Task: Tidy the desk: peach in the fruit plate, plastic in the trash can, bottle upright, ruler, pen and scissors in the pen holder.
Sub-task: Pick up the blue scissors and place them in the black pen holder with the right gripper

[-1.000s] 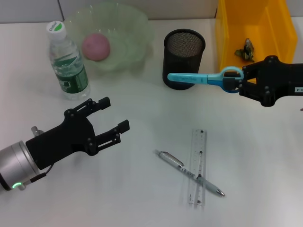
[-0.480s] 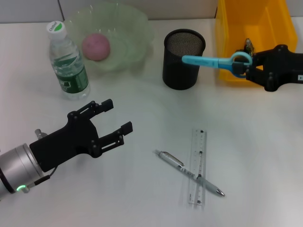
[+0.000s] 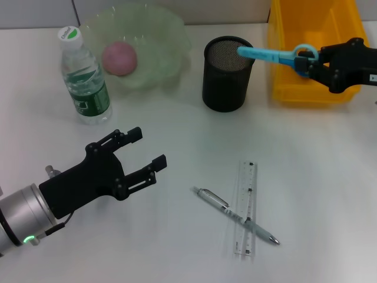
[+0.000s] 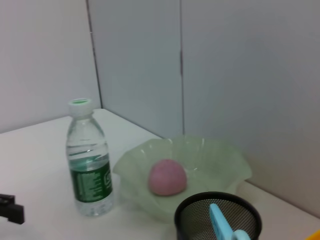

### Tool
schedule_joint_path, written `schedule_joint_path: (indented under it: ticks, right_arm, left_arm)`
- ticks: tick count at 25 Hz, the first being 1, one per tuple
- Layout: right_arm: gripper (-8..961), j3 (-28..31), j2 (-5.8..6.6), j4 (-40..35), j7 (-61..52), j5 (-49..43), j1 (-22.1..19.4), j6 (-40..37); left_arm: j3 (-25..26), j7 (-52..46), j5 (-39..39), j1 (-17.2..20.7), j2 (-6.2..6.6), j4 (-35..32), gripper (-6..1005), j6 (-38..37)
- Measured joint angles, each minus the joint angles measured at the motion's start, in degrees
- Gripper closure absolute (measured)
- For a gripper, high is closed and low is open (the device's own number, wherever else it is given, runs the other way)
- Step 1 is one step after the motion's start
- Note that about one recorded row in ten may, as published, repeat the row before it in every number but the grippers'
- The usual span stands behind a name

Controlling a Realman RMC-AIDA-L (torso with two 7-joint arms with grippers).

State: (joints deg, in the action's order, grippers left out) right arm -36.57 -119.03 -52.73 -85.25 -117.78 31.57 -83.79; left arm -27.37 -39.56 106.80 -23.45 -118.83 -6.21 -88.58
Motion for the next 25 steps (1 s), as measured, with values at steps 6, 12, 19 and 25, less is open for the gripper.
schedule_joint_path:
  ticks: [6,12,19,25]
  right_arm:
    - [872,-0.1,0.00,0.1,-0.2,-0.1,0.9,1.2]
    - [873,-0.1,0.03,0.2,-0.3,-0.3,1.3,1.2]
    - [872,-0.5,0.03,0.4,-0.4,-0.4,1.6,1.3]
    - [873,-3.4,0.22,-0.8,-4.4,-1.8,2.7,2.2]
  left_arm:
    - [0.0,0.2,0.0,0.0,0.00,0.2,200,0.1]
    - [0.0,0.3,0.0,0.0,0.00,0.2,200,0.2]
    - [0.1,0.3,0.0,0.0,0.01,0.2,199,0.2]
    - [0.1,0.1,0.0,0.0,0.01,0.2,199,0.2]
